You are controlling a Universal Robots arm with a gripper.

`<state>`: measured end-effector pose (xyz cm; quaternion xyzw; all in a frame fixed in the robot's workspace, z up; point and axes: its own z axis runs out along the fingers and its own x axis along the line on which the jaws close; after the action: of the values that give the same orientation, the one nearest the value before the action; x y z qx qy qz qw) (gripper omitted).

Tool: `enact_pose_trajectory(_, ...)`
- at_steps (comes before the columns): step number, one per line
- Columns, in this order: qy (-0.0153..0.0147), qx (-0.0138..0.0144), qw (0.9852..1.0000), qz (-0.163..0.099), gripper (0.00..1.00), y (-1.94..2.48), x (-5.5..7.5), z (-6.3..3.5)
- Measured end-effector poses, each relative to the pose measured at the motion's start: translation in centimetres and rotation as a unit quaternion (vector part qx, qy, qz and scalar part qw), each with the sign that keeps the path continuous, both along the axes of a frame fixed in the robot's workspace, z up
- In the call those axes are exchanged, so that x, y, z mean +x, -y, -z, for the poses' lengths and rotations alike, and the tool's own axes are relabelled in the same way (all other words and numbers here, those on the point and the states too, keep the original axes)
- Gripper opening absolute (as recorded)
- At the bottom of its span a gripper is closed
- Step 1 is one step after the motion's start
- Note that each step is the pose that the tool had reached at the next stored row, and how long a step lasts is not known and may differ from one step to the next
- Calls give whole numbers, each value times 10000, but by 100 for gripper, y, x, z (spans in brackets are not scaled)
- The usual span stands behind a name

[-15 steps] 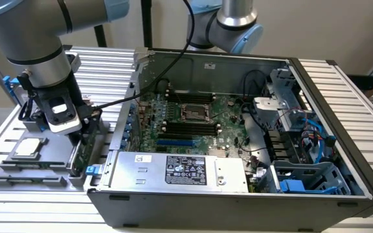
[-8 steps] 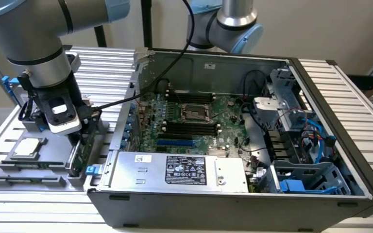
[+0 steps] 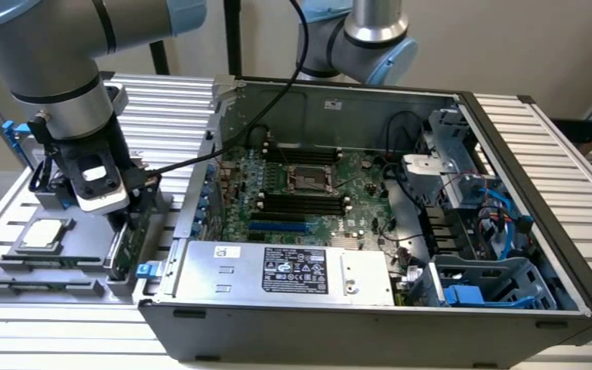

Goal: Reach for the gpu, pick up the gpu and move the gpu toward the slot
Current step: 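Pick up the gpu and move the gpu toward the slot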

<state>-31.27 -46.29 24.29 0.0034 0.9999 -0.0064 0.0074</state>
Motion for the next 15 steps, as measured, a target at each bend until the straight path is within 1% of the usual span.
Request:
enact_pose_trajectory(3,0,0,10000,0,26,0,0,-19)
enact_pose_trajectory(8,-2,6,10000,0,26,0,0,-100)
enact_pose_trajectory(11,-3,13,10000,0,26,0,0,-177)
enact_pose_trajectory(15,-2,30,10000,0,26,0,1,-330)
